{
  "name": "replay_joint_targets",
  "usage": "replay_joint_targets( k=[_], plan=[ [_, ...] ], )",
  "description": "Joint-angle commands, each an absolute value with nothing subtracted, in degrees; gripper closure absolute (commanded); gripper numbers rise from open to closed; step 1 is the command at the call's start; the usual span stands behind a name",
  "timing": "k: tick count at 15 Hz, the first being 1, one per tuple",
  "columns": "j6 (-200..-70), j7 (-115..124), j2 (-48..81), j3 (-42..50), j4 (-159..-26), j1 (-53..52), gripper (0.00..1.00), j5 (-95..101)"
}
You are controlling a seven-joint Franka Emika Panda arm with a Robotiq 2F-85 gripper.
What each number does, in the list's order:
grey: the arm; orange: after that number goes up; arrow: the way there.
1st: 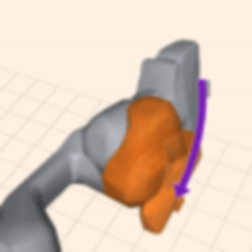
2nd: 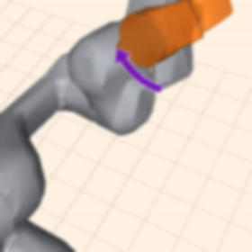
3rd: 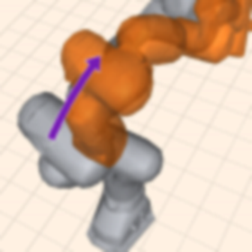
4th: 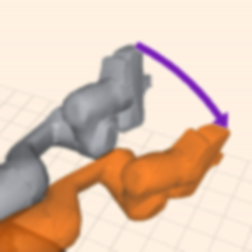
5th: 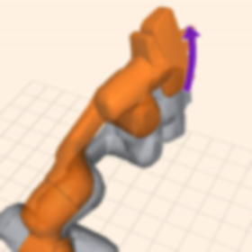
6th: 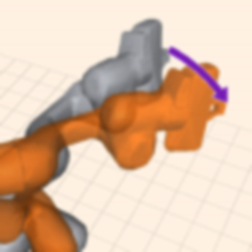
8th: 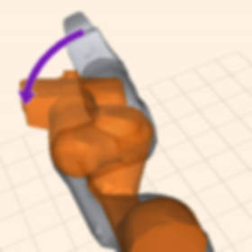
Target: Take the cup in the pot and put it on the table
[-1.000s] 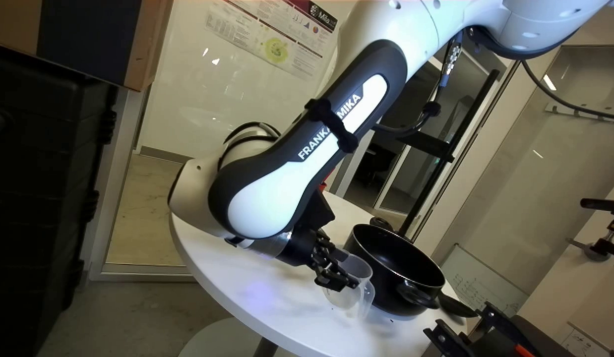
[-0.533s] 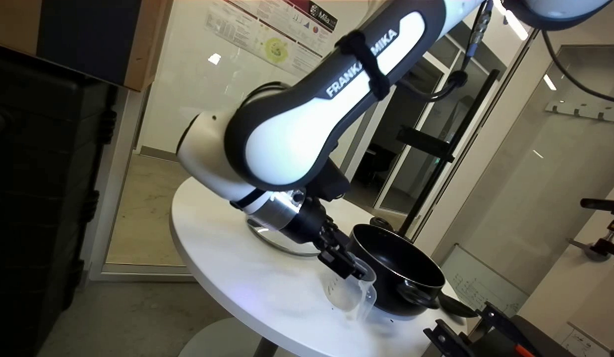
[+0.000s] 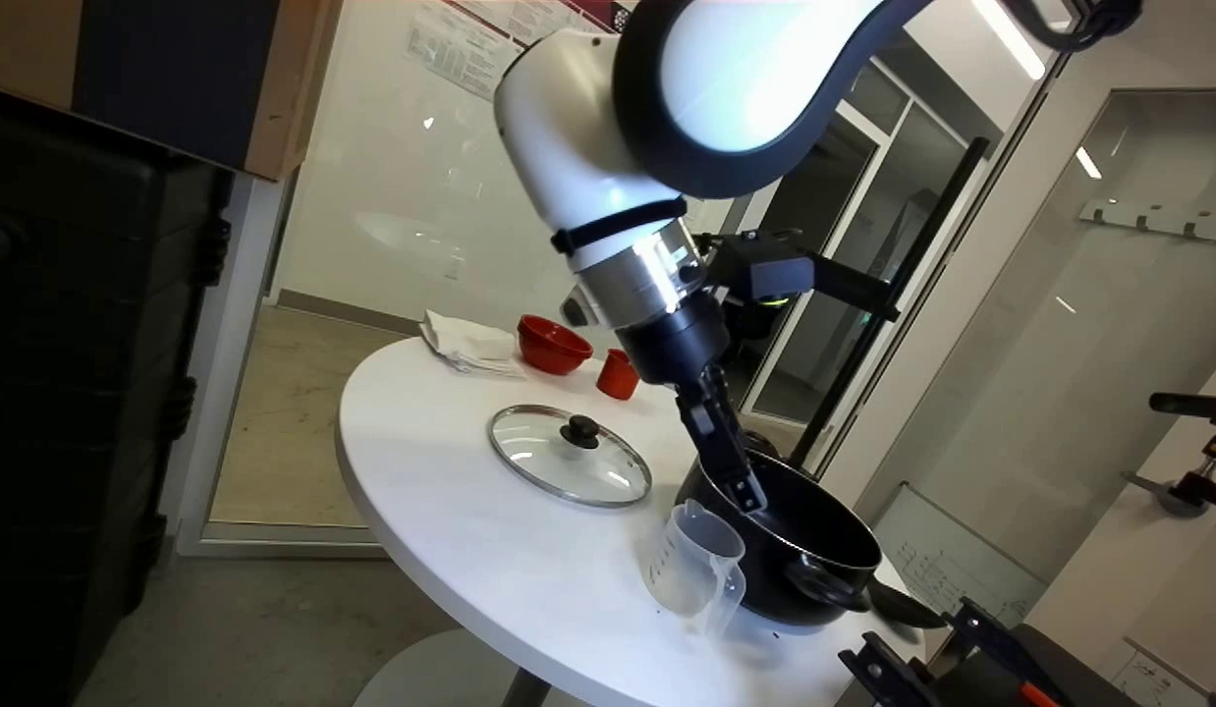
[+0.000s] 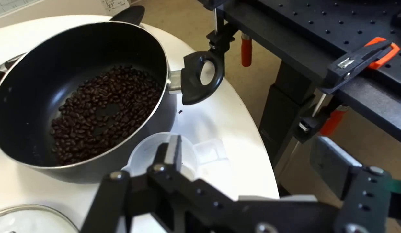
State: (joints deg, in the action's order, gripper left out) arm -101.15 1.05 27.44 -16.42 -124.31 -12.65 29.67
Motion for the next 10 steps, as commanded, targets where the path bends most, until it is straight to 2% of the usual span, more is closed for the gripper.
replay_joint_targets(
  k=[1,10],
  plan=[
    [-109.06,0.67,13.94,-15.21,-134.37,-10.71,0.00,23.76],
    [-113.10,-2.00,-8.03,-8.99,-139.80,-6.78,0.00,7.79]
  ],
)
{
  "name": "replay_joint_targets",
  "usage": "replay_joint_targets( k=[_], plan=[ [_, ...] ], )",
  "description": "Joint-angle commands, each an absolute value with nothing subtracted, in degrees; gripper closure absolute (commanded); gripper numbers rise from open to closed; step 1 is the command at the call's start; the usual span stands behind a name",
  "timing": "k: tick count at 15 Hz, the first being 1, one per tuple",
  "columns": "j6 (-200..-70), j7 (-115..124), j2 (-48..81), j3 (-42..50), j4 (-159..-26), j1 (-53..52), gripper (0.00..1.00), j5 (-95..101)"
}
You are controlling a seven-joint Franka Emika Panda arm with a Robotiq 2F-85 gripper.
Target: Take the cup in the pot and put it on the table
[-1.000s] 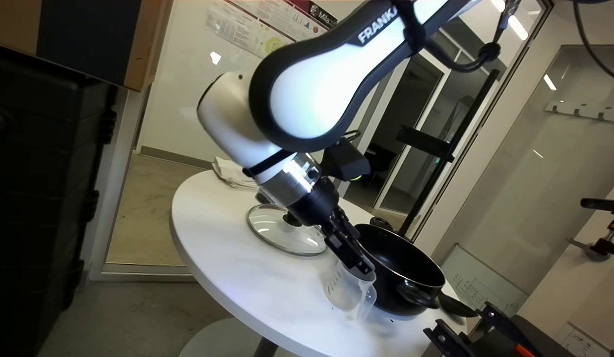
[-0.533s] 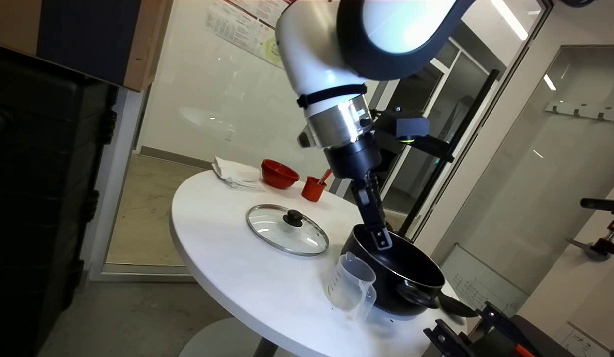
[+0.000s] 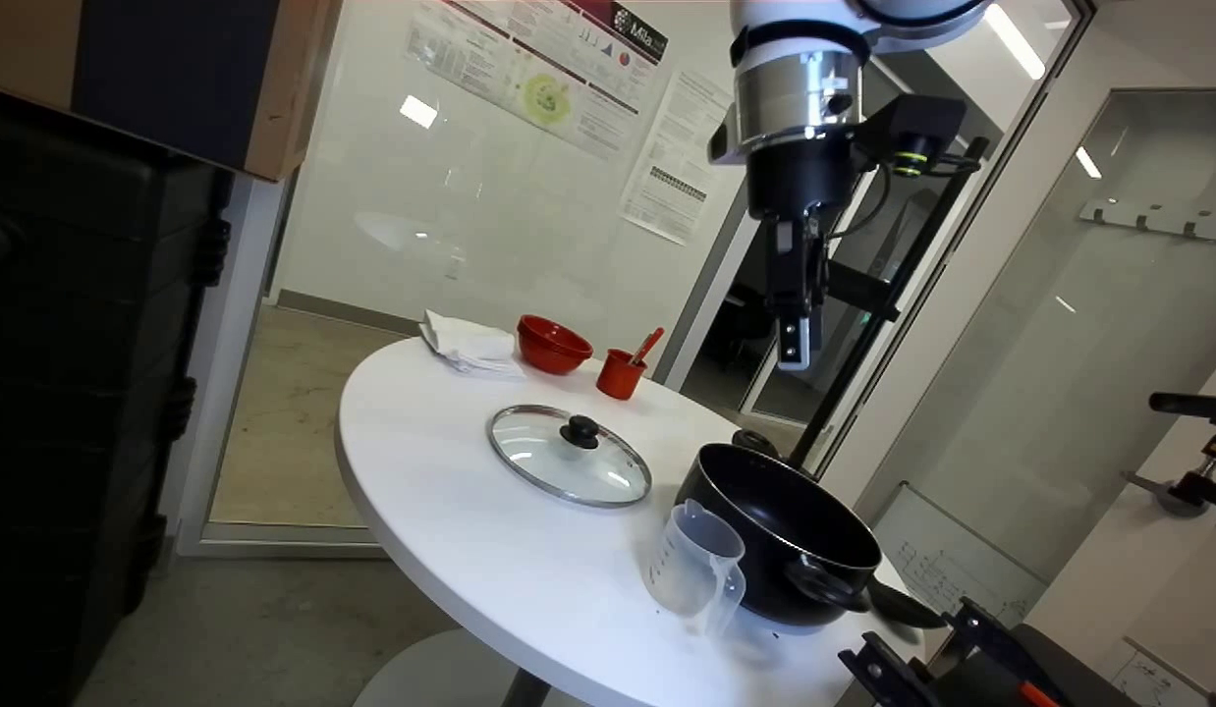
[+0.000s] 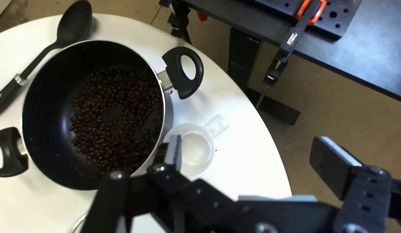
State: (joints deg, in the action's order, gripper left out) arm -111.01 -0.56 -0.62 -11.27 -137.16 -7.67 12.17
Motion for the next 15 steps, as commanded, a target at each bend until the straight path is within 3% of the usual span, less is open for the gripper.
replay_joint_targets(
  k=[1,11,15],
  plan=[
    [-112.79,-1.97,-9.61,-7.99,-139.16,-6.40,0.00,6.34],
    [-122.14,2.82,-21.40,-1.41,-138.83,-2.25,0.00,-2.43],
    [-118.82,1.21,-18.90,-1.89,-136.68,-2.28,0.00,-0.53]
  ],
)
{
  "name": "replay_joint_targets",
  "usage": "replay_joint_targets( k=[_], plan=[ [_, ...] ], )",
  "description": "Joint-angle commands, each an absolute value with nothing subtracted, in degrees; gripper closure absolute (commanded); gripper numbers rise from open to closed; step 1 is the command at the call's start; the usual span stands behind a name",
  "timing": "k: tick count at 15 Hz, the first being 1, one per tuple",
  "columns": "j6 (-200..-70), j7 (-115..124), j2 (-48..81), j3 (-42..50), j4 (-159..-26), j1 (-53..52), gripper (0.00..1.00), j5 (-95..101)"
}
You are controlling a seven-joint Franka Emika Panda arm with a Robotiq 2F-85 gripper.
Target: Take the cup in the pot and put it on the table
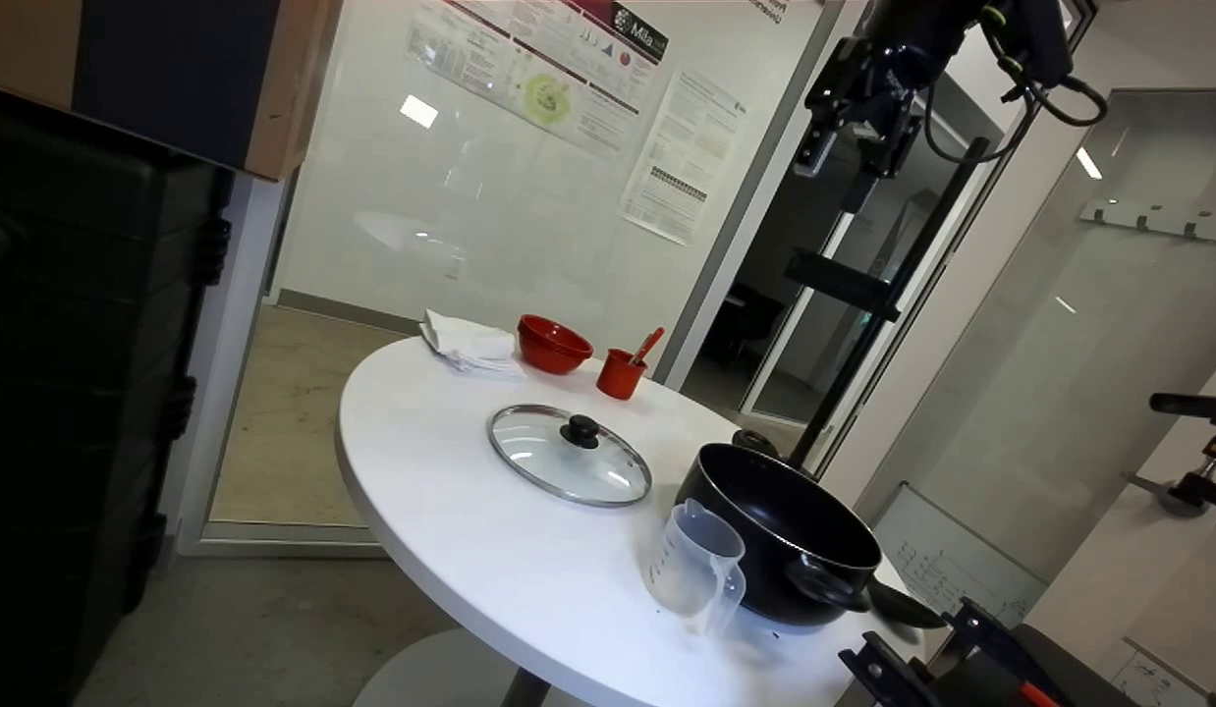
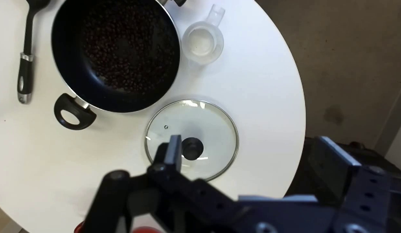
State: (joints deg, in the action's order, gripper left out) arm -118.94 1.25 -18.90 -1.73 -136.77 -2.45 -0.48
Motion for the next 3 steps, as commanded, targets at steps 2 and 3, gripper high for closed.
replay_joint_targets(
  k=[2,3],
  plan=[
    [-118.82,1.22,-18.62,-2.02,-136.70,-2.33,0.00,-0.52],
    [-118.82,1.22,-18.59,-2.02,-136.70,-2.33,0.00,-0.52]
  ],
)
